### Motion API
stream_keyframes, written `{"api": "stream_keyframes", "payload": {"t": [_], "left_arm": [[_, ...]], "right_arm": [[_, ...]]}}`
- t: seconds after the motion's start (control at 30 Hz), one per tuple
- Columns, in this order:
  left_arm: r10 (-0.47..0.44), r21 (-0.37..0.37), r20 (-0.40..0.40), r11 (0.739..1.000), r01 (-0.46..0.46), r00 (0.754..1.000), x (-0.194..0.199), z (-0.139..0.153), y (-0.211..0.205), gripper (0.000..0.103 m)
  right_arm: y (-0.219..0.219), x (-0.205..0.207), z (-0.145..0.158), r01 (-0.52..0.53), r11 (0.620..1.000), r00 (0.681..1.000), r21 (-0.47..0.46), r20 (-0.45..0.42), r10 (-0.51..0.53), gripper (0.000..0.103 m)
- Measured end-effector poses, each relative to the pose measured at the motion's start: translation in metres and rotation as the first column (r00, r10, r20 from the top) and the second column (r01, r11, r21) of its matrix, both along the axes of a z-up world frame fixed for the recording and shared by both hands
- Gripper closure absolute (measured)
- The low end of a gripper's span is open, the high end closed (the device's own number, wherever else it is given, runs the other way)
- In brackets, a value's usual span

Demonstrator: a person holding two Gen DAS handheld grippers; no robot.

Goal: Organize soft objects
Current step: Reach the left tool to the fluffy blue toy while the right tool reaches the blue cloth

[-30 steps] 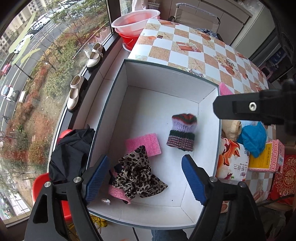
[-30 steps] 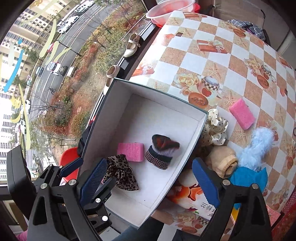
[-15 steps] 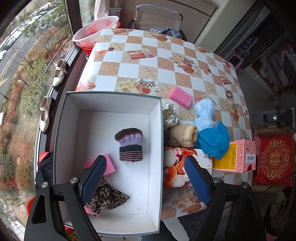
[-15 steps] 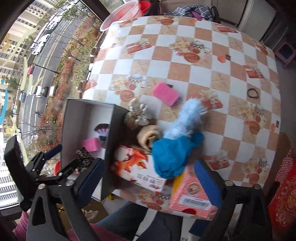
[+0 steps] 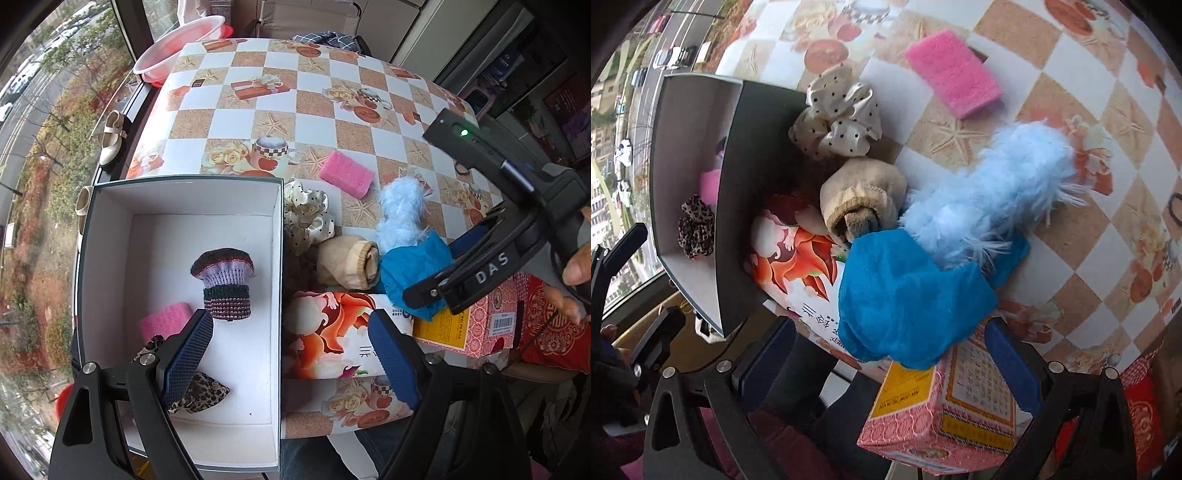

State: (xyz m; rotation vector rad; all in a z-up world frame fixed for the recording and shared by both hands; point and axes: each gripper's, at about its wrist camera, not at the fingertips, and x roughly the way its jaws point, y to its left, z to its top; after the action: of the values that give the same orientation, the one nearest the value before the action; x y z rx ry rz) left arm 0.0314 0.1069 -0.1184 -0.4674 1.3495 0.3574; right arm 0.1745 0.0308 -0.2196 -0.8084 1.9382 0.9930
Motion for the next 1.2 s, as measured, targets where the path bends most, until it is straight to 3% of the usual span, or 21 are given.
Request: {"api": "stream_keyframes", "payload": {"t": [0.03, 0.1, 0.13, 0.17, 0.27, 0.37, 0.47, 0.73, 0.8, 0.87, 1.0, 1.1, 1.2], "left_arm": [[0.011, 0.001, -0.002, 1.0, -0.011, 1.0, 0.001, 0.0, 0.0, 0.015], [0.025, 0.0, -0.006, 1.0, -0.025, 1.0, 0.006, 0.001, -0.001, 0.015], [0.026, 0.0, -0.004, 1.0, -0.026, 1.0, 0.01, 0.001, -0.002, 0.015], [0.025, 0.005, -0.005, 1.0, -0.025, 1.0, 0.015, 0.002, -0.003, 0.015], [0.011, 0.008, -0.011, 1.0, -0.011, 1.0, 0.034, 0.002, -0.009, 0.015], [-0.017, 0.008, -0.021, 1.0, 0.017, 1.0, 0.062, -0.004, -0.018, 0.015], [-0.068, 0.01, -0.038, 0.998, 0.069, 0.997, 0.093, -0.013, -0.03, 0.015], [-0.203, 0.001, -0.088, 0.979, 0.203, 0.975, 0.174, -0.044, -0.066, 0.015], [-0.231, -0.013, -0.104, 0.973, 0.231, 0.967, 0.193, -0.055, -0.071, 0.015], [-0.249, -0.019, -0.127, 0.968, 0.249, 0.96, 0.211, -0.066, -0.077, 0.015], [-0.278, -0.043, -0.152, 0.96, 0.275, 0.948, 0.239, -0.087, -0.088, 0.015], [-0.304, -0.045, -0.203, 0.952, 0.301, 0.931, 0.254, -0.109, -0.096, 0.015], [-0.293, -0.03, -0.264, 0.955, 0.295, 0.919, 0.262, -0.133, -0.095, 0.015]], "right_arm": [[0.003, -0.001, -0.007, -0.008, 1.0, 1.0, -0.009, -0.021, 0.008, 0.0], [0.003, -0.001, -0.015, -0.025, 1.0, 0.998, -0.01, -0.055, 0.025, 0.018], [0.001, 0.0, -0.016, -0.034, 0.999, 0.998, -0.006, -0.057, 0.033, 0.043], [-0.002, 0.004, -0.016, -0.033, 0.999, 0.998, 0.001, -0.058, 0.033, 0.053], [-0.023, 0.029, -0.008, 0.023, 0.997, 0.999, 0.068, -0.03, -0.021, 0.058], [-0.058, 0.064, 0.001, 0.15, 0.981, 0.989, 0.122, -0.006, -0.151, 0.058], [-0.104, 0.101, 0.004, 0.283, 0.947, 0.954, 0.153, 0.052, -0.294, 0.058], [-0.214, 0.176, -0.019, 0.595, 0.789, 0.781, 0.153, 0.121, -0.613, 0.056], [-0.232, 0.18, -0.025, 0.653, 0.741, 0.738, 0.158, 0.087, -0.669, 0.049], [-0.238, 0.181, -0.025, 0.671, 0.717, 0.716, 0.188, 0.087, -0.693, 0.021], [-0.219, 0.174, -0.01, 0.602, 0.735, 0.74, 0.312, 0.125, -0.66, 0.02], [-0.189, 0.163, -0.018, 0.491, 0.806, 0.805, 0.33, 0.181, -0.564, 0.02], [-0.164, 0.156, -0.032, 0.394, 0.859, 0.839, 0.327, 0.253, -0.481, 0.02]]}}
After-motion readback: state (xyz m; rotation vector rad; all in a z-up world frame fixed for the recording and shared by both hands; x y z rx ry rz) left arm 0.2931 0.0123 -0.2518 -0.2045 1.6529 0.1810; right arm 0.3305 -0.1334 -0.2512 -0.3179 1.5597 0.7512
